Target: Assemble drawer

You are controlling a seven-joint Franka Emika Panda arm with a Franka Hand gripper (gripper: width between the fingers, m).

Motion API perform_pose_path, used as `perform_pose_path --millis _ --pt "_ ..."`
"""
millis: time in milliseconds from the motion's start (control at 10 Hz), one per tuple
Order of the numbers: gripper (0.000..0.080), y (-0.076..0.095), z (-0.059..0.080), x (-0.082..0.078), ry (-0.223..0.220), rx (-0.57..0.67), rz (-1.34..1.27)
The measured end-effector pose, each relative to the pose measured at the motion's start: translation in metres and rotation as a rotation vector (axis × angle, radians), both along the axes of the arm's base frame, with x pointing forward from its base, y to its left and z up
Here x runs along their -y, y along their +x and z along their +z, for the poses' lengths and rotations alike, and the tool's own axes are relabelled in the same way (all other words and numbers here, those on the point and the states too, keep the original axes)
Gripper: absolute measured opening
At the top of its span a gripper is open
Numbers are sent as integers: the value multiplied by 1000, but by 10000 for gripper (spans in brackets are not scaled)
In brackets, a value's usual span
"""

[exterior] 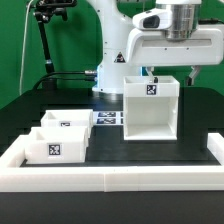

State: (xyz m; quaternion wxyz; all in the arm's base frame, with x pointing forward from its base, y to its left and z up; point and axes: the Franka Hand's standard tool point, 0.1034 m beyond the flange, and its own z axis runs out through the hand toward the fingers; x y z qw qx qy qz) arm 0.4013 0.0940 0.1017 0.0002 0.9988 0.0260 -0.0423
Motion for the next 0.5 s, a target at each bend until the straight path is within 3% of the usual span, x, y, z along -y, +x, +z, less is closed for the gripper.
perform_pose_path --millis 100,300,400,500 --pt "543 0 0 1 9 -1 -18" --pt "224 0 0 1 9 -1 -16" --pt "224 0 0 1 9 -1 -16" --pt "56 0 0 1 9 -1 -16"
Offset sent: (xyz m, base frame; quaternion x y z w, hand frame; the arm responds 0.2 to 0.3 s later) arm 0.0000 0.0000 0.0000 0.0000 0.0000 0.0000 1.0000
